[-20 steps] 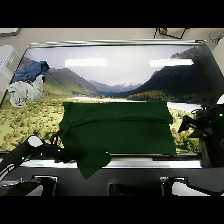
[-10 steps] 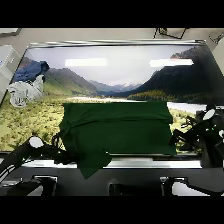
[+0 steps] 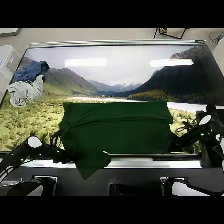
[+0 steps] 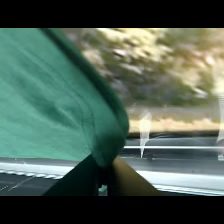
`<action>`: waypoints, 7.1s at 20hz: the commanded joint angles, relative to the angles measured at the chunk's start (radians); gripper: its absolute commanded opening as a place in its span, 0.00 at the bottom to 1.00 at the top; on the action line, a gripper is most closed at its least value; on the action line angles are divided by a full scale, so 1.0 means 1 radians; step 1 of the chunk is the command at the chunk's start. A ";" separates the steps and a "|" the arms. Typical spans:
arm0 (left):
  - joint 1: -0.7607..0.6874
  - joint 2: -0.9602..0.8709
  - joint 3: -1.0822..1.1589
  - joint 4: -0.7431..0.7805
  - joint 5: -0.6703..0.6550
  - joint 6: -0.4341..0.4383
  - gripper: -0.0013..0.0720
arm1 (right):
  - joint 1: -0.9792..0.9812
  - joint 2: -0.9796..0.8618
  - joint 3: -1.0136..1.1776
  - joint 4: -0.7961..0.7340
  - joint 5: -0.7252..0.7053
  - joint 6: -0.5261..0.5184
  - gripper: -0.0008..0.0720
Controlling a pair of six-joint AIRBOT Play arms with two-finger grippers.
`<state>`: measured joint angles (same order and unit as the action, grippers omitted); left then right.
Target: Fold the clothes and pants, and hang the long-sleeved shirts on hangers.
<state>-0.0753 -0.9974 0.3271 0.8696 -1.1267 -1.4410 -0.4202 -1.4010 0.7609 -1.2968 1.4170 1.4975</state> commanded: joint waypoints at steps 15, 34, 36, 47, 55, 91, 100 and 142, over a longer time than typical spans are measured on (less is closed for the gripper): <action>0.185 -0.523 0.940 0.061 -0.094 0.027 0.05 | 0.220 -0.268 0.712 0.000 -0.147 0.119 0.06; 0.171 -0.627 1.189 0.052 -0.298 0.054 0.71 | 0.080 -0.422 0.766 0.168 -0.084 0.058 1.00; 0.159 -0.593 1.189 0.046 -0.297 0.054 0.71 | 0.083 -0.456 0.766 0.237 -0.081 0.058 1.00; -0.053 -0.573 1.188 0.046 -0.130 0.053 0.21 | 0.138 -0.412 0.767 0.460 0.046 -0.020 0.06; -0.432 -0.792 1.158 0.046 0.143 -0.058 0.06 | 0.319 0.039 0.767 0.473 0.126 0.033 0.06; 0.230 -0.093 1.172 0.137 -0.115 0.032 0.05 | 0.749 -0.395 0.768 0.793 -0.316 0.069 0.95; 0.230 -0.093 1.172 0.136 -0.116 0.027 0.05 | 0.326 -0.242 0.549 0.204 0.044 0.150 0.93; 0.214 -0.094 1.172 0.099 -0.111 -0.025 0.05 | -0.574 -0.149 1.099 0.551 0.002 0.140 0.06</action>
<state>0.1463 -1.0916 1.4994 0.9684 -1.2385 -1.4662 -0.9344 -1.5517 1.8526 -0.7383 1.4376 1.6100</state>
